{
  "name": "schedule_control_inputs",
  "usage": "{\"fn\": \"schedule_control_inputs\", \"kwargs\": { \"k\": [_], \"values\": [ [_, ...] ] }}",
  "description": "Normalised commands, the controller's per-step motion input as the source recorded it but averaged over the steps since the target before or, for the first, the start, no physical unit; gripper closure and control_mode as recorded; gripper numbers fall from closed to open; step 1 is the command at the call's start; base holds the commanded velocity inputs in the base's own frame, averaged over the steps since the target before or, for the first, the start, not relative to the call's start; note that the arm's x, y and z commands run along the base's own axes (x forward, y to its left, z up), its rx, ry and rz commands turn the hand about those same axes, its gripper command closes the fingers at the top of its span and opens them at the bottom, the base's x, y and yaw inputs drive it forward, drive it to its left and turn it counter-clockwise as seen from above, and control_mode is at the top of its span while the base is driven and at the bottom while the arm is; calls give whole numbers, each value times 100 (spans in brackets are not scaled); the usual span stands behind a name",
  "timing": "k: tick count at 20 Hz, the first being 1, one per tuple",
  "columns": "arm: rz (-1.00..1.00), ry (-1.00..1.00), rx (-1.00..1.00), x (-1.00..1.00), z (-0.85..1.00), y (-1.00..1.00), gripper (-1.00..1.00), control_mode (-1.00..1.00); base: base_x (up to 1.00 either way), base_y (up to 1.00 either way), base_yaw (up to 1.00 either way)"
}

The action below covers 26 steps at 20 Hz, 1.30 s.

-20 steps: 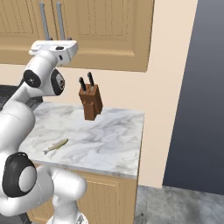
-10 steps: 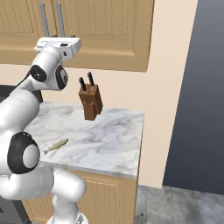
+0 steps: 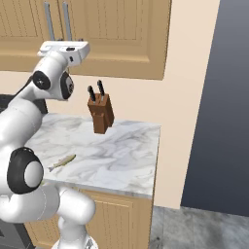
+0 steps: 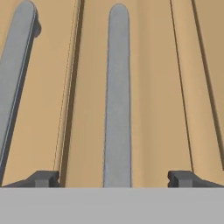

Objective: Retrieve the tupperware from the cabinet, then place the raw meat into the tupperware to avoid contamination.

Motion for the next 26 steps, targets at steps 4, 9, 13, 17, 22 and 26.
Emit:
{"fn": "schedule_control_inputs", "kwargs": {
  "k": [4, 9, 13, 17, 22, 26],
  "values": [
    [-1, 4, 0, 37, 0, 9, 100, -100, 0, 0, 0],
    [0, 0, 0, 3, 0, 0, 100, -100, 0, 0, 0],
    [0, 0, 0, 0, 0, 0, 100, -100, 0, 0, 0],
    [0, 1, 0, 0, 0, 0, 100, -100, 0, 0, 0],
    [0, 4, 0, -4, 6, 0, 100, -100, 0, 0, 0],
    [0, 5, 1, -29, 21, 0, 100, -100, 0, 0, 0]
  ]
}}
